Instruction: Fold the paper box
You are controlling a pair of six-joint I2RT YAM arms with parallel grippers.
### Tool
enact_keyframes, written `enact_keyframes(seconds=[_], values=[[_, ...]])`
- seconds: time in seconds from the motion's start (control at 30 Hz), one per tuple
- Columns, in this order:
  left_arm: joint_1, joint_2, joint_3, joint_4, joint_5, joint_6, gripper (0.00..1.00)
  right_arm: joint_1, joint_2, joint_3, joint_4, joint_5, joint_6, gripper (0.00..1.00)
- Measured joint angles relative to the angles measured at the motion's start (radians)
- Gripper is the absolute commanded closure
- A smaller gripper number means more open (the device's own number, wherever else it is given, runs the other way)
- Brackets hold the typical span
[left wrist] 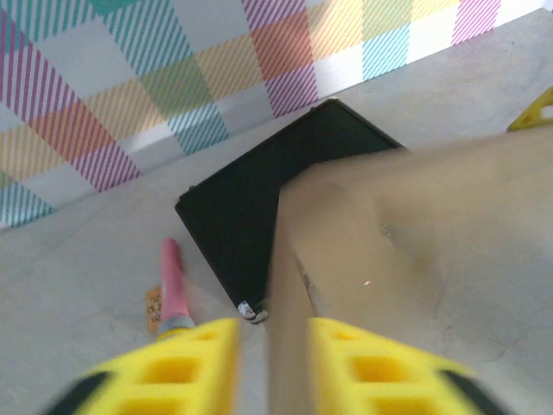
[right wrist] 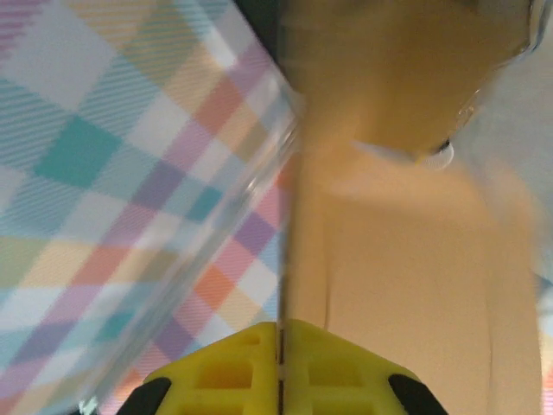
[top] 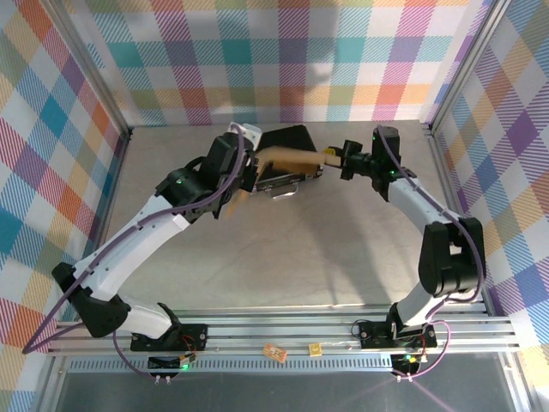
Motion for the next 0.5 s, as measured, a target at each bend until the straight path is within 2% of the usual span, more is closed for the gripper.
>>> enact_keyframes(seconds=[0.03, 0.1, 0.17, 0.27, 0.37, 0.5], values=[[0.010, -0.020, -0.016, 0.000, 0.013, -0.029, 0.14, -0.010, -0.022, 0.039, -0.095, 0.039, -0.035, 1.00], [0.025, -0.063, -0.046, -0.008, 0.032, -0.083, 0.12, -0.033, -0.072, 0.145, -0.280, 0.120, -0.143, 1.00], [0.031, -0.107, -0.062, -0.032, 0.041, -0.137, 0.12, -0.048, -0.116, 0.282, -0.477, 0.213, -0.269, 1.00], [0.031, -0.154, -0.063, -0.062, 0.049, -0.188, 0.15, -0.054, -0.184, 0.397, -0.669, 0.329, -0.397, 1.00], [0.031, -0.177, -0.063, -0.095, 0.058, -0.221, 0.19, -0.005, -0.258, 0.431, -0.880, 0.476, -0.489, 1.00], [0.031, -0.177, -0.063, -0.101, 0.130, -0.231, 0.20, 0.082, -0.257, 0.488, -1.085, 0.637, -0.549, 1.00]])
